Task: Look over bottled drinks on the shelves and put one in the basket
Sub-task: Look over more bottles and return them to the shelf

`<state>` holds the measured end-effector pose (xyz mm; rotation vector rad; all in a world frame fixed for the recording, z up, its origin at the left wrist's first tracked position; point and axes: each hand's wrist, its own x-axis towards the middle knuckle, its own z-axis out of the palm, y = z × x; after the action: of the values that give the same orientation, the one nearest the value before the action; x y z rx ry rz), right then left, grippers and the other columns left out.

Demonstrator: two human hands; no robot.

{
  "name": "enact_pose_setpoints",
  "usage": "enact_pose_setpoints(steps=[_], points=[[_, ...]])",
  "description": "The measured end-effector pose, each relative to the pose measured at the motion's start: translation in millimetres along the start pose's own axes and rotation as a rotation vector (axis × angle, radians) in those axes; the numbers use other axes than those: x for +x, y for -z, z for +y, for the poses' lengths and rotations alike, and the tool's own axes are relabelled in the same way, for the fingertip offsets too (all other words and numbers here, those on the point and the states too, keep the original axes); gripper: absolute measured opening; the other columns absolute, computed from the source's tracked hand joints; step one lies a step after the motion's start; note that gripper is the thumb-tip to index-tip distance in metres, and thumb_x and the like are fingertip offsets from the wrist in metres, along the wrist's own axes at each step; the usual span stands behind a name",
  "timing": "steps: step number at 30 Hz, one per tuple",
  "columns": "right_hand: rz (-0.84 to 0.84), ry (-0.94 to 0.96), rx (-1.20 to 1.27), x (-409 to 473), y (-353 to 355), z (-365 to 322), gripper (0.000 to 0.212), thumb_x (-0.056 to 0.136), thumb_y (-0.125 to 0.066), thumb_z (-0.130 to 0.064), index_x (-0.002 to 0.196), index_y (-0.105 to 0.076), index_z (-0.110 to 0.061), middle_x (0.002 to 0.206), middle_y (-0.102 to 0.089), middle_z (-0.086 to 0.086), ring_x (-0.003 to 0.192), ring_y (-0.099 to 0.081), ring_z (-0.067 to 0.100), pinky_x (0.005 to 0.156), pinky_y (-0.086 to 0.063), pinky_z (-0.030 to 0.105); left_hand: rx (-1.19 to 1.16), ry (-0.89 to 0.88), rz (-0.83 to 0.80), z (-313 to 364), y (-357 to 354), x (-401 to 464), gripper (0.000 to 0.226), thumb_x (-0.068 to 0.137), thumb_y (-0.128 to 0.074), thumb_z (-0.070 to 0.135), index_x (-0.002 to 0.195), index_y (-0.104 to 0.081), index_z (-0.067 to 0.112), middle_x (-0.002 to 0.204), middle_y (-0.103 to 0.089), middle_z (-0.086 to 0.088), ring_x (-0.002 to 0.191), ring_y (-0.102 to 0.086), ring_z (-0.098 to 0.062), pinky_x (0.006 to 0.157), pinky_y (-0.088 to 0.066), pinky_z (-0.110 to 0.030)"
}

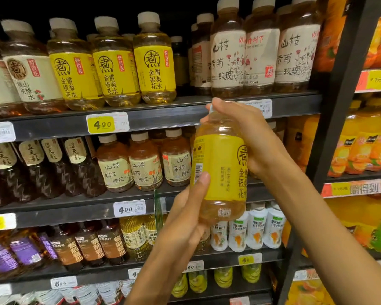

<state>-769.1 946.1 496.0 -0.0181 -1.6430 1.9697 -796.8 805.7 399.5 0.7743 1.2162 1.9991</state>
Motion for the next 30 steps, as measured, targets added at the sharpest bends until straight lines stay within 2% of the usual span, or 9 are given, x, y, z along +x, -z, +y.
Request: enact_pose_setpoints(steps=[3, 6, 8, 10, 13, 17, 21, 27, 30], points=[[-0.085, -0.014, 0.09, -2, 1, 0, 0.028, 0.087, -0.062, -0.032, 0.101, -0.063, -0.008, 0.089, -0.073, 0.01, 0.077, -0.07, 0.018, 0.07, -0.058, 0.029, -0.134, -0.017, -0.021, -2, 2, 1, 0.067, 0.055, -0.084, 0.06, 0.112, -0.069, 0.028, 0.119, -0.069, -0.006, 0.112, -0.065, -0.025, 0.097, -0.051, -0.047], [-0.17, -0.034, 0.138, -4, 1, 1, 0.044, 0.087, -0.06, -0.035, 0.112, -0.06, 0.0, 0.102, -0.069, 0.017, 0.087, -0.067, 0.023, 0.083, -0.054, 0.036, -0.323, 0.057, -0.127, 5, 0, 2, 0.096, 0.05, -0.09, 0.052, 0.129, -0.055, 0.008, 0.118, -0.065, -0.026, 0.096, -0.068, -0.042, 0.074, -0.058, -0.048], [-0.187, -0.028, 0.14, -4, 1, 5, 0.041, 0.085, -0.057, -0.033, 0.111, -0.06, -0.002, 0.098, -0.071, 0.013, 0.088, -0.067, 0.026, 0.082, -0.055, 0.037, -0.312, 0.09, -0.146, 9, -4, 3, 0.103, 0.051, -0.089, 0.051, 0.134, -0.05, 0.005, 0.12, -0.062, -0.031, 0.093, -0.068, -0.044, 0.07, -0.058, -0.046], [-0.165, -0.002, 0.148, -2, 1, 7, 0.028, 0.082, -0.057, -0.028, 0.101, -0.064, -0.009, 0.09, -0.074, 0.009, 0.086, -0.068, 0.026, 0.078, -0.056, 0.036, -0.2, 0.062, -0.092, 4, 1, 0, 0.1, 0.051, -0.085, 0.06, 0.135, -0.052, 0.016, 0.125, -0.062, -0.023, 0.105, -0.065, -0.038, 0.079, -0.057, -0.046], [-0.112, 0.067, 0.042, -3, 2, 5, 0.017, 0.085, -0.062, -0.023, 0.098, -0.065, -0.011, 0.084, -0.074, 0.007, 0.078, -0.068, 0.021, 0.07, -0.056, 0.032, 0.286, -0.096, 0.006, 6, 6, -10, 0.068, 0.063, -0.058, 0.082, 0.12, -0.058, 0.045, 0.121, -0.067, 0.011, 0.113, -0.062, -0.007, 0.095, -0.048, -0.03], [-0.03, 0.131, -0.138, -6, -5, 3, 0.015, 0.087, -0.065, -0.018, 0.101, -0.066, -0.012, 0.09, -0.075, 0.01, 0.076, -0.07, 0.014, 0.067, -0.057, 0.024, 0.44, -0.153, -0.008, 5, 1, -3, 0.064, 0.065, -0.063, 0.065, 0.12, -0.053, 0.034, 0.106, -0.07, 0.023, 0.095, -0.066, 0.005, 0.07, -0.049, -0.005], [-0.04, 0.143, -0.121, -7, -7, 0, 0.018, 0.088, -0.064, -0.02, 0.104, -0.065, -0.011, 0.097, -0.074, 0.012, 0.081, -0.071, 0.013, 0.07, -0.056, 0.023, 0.365, -0.166, 0.01, 6, 1, 4, 0.063, 0.058, -0.069, 0.059, 0.114, -0.057, 0.032, 0.102, -0.073, 0.015, 0.093, -0.07, -0.004, 0.07, -0.053, -0.013], [-0.183, 0.025, 0.013, 2, -1, 4, 0.037, 0.085, -0.059, -0.031, 0.113, -0.061, -0.006, 0.094, -0.074, 0.009, 0.091, -0.069, 0.025, 0.084, -0.056, 0.037, 0.11, -0.002, -0.029, 8, 4, 3, 0.072, 0.051, -0.082, 0.059, 0.113, -0.063, 0.026, 0.108, -0.074, 0.004, 0.101, -0.07, -0.014, 0.077, -0.057, -0.024], [-0.163, -0.036, 0.054, 9, 2, 8, 0.034, 0.083, -0.063, -0.032, 0.106, -0.063, -0.008, 0.089, -0.072, 0.008, 0.086, -0.067, 0.024, 0.079, -0.056, 0.035, -0.046, 0.074, -0.051, 12, 2, 6, 0.082, 0.048, -0.087, 0.058, 0.118, -0.067, 0.021, 0.119, -0.07, -0.007, 0.113, -0.065, -0.027, 0.095, -0.053, -0.041]])
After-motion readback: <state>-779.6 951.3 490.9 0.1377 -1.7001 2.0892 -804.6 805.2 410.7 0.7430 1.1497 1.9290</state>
